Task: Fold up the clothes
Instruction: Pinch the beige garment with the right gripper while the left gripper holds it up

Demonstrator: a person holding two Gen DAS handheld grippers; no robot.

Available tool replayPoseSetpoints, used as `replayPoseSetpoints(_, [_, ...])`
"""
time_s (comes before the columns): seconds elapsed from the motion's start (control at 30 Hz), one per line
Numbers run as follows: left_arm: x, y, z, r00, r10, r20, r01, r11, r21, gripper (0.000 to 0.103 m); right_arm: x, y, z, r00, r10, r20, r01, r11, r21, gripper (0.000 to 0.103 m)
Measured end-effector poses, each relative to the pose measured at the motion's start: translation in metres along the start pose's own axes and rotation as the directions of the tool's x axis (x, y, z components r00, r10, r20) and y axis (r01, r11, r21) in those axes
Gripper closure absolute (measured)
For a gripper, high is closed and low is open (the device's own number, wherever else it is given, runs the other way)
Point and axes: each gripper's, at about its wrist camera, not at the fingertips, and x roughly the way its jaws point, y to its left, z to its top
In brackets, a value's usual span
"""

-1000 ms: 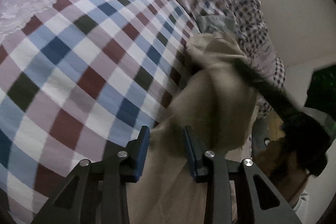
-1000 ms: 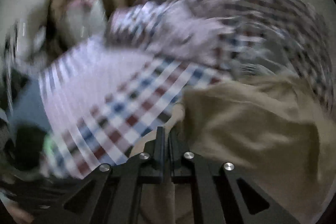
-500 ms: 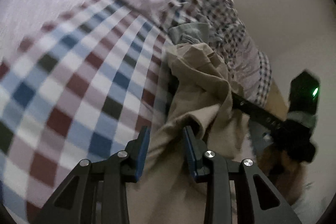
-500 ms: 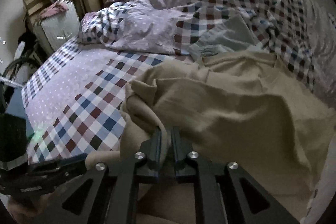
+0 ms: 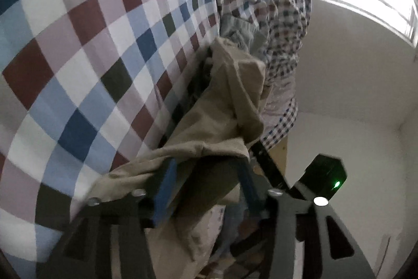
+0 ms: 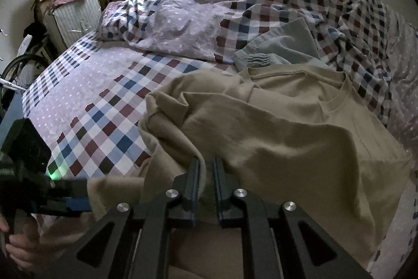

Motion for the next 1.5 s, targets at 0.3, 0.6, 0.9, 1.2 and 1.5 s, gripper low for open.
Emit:
replayPoseSetpoints(0.3, [0.021, 0.010, 0.012, 0.997, -0.073, 0.031, 0.076, 0.991, -0.110, 0.025, 0.000, -0.001, -0.004, 0.999, -0.014, -0.041, 0.012, 0.999, -0.049, 0.094])
replayPoseSetpoints(0.6, [0.028, 0.034, 0.002, 0.992, -0.075, 0.102, 0.096, 0.972, -0.216, 0.099, -0.026, 0.038, 0.013, 0.998, -0.066, -0.005, 0.064, 0.978, -0.198, 0.070])
replayPoseSetpoints(0.9, [0.025, 0.039, -0.006, 0.972, -0.115, 0.205, 0.166, 0.952, -0.256, 0.100, -0.003, 0.136, 0.043, 0.986, -0.123, -0.113, 0.039, 0.829, -0.557, 0.067])
replayPoseSetpoints(1.2, [0.022, 0.043, -0.015, 0.967, -0.105, 0.232, 0.169, 0.946, -0.275, 0.101, 0.073, 0.174, 0.030, 0.901, -0.398, -0.173, 0.102, 0.580, -0.808, 0.070])
replayPoseSetpoints(1.5, [0.017, 0.050, -0.016, 0.965, -0.085, 0.246, 0.158, 0.944, -0.291, 0.102, 0.115, 0.174, 0.020, 0.835, -0.515, -0.194, 0.094, 0.481, -0.872, 0.100])
